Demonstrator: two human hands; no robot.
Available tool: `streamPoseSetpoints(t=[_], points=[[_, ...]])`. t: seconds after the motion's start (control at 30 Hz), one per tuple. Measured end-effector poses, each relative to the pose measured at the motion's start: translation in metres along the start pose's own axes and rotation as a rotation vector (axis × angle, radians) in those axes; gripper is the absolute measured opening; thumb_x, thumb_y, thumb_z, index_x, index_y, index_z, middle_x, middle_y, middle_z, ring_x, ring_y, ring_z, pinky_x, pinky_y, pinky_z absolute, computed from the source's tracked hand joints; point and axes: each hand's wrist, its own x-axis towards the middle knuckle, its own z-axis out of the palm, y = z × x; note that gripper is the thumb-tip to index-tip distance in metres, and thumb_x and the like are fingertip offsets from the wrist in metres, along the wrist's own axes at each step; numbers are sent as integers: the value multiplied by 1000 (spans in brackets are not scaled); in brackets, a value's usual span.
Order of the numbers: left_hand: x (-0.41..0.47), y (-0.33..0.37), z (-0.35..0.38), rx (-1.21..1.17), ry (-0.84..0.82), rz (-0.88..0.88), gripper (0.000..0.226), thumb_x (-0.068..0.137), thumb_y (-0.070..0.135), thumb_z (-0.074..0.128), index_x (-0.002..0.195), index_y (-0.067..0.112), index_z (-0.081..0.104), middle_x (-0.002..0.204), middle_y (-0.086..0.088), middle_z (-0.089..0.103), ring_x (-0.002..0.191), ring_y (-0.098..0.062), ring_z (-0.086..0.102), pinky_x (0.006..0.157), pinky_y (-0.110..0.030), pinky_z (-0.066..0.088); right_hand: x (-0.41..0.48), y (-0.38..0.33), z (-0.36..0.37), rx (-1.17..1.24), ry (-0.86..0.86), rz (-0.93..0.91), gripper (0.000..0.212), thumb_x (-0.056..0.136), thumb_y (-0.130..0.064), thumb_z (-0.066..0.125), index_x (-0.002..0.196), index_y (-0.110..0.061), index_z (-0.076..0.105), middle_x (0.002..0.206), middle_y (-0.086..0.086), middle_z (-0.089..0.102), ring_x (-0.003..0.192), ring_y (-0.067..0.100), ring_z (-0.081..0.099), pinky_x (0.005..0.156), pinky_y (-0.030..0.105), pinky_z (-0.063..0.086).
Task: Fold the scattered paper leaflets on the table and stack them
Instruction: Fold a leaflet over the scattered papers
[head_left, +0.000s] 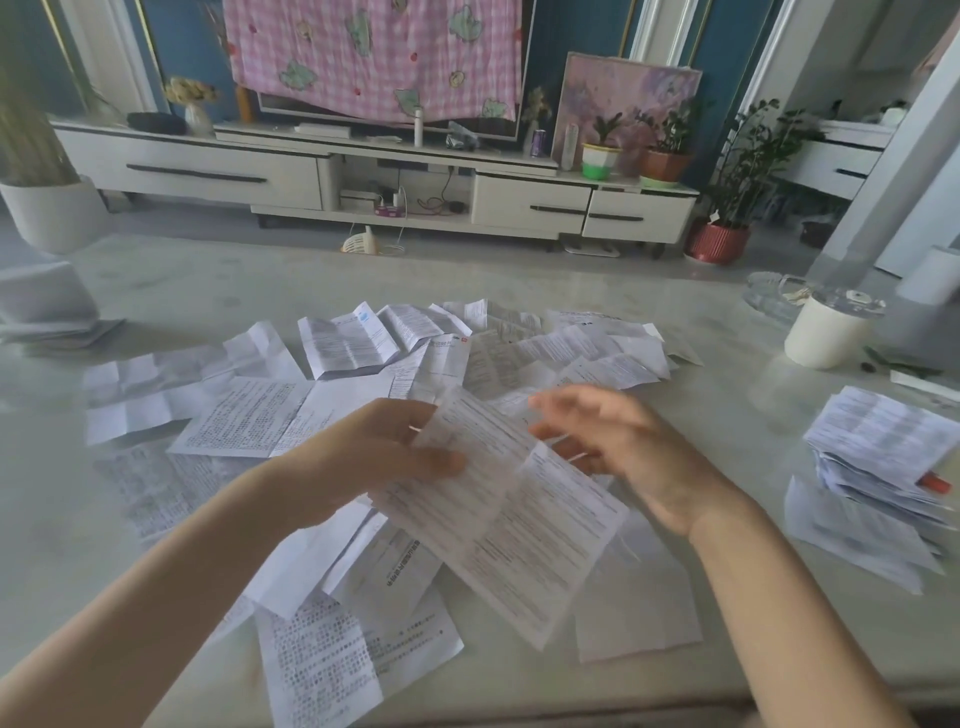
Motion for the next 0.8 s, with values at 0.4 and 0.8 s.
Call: streamPoseSetpoints(t=[0.4,0.8], points=[[1,10,37,-227,233,-13,27,89,23,57,94,-2,68,86,-12,74,79,-25,72,69,-30,59,5,6,20,254,316,28,6,83,-18,67,86,-13,68,76,0,73,72,12,69,66,25,55],[4,10,37,-146,331,0,13,87,10,63,81,1,70,76,-8,74,69,-21,72,59,-26,58,7,8,16,249,341,38,18,75,-15,72,90,-8,66,83,5,74,76,14,70,72,23,55]])
